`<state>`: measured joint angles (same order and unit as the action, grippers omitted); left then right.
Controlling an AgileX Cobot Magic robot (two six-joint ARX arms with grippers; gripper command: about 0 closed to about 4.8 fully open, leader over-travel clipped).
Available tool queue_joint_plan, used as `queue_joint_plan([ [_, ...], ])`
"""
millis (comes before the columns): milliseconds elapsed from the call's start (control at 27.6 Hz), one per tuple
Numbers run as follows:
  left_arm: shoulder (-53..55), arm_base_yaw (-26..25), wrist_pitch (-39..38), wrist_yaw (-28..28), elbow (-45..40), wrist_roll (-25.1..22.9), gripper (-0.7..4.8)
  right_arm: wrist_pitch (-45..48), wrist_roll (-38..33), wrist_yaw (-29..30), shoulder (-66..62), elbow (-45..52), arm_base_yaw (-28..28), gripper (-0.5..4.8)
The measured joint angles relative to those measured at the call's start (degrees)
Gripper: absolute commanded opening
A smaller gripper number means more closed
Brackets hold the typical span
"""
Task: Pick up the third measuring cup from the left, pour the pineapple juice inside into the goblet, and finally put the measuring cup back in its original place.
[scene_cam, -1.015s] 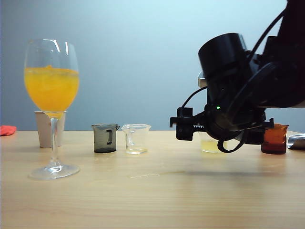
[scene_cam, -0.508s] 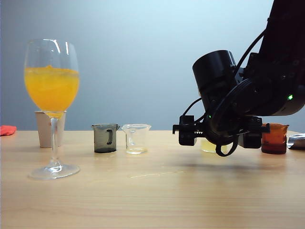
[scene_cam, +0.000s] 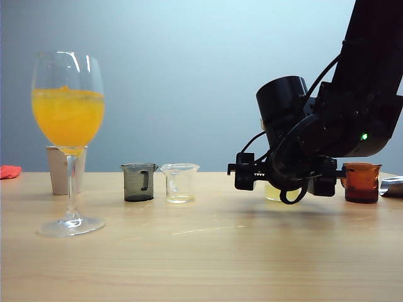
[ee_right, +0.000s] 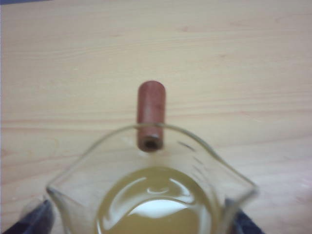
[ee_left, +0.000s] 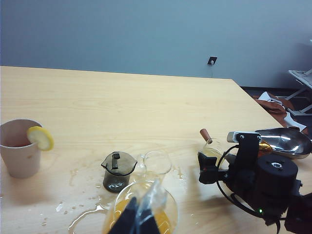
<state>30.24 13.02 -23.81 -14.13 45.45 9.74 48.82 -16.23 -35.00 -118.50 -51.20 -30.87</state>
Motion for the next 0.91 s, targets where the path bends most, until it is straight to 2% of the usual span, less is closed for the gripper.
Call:
queue_joint_plan([
  [399, 0.00, 0.02, -0.02, -0.02, 0.00, 0.00, -0.05, -0.28, 2.86, 4.59, -2.05, -2.47, 1.46, 4.72],
  [906, -0.02, 0.02, 0.00, -0.02, 0.00, 0.00, -0.05, -0.33, 4.72, 6.64, -2.40, -2.78, 2.29, 4.72],
])
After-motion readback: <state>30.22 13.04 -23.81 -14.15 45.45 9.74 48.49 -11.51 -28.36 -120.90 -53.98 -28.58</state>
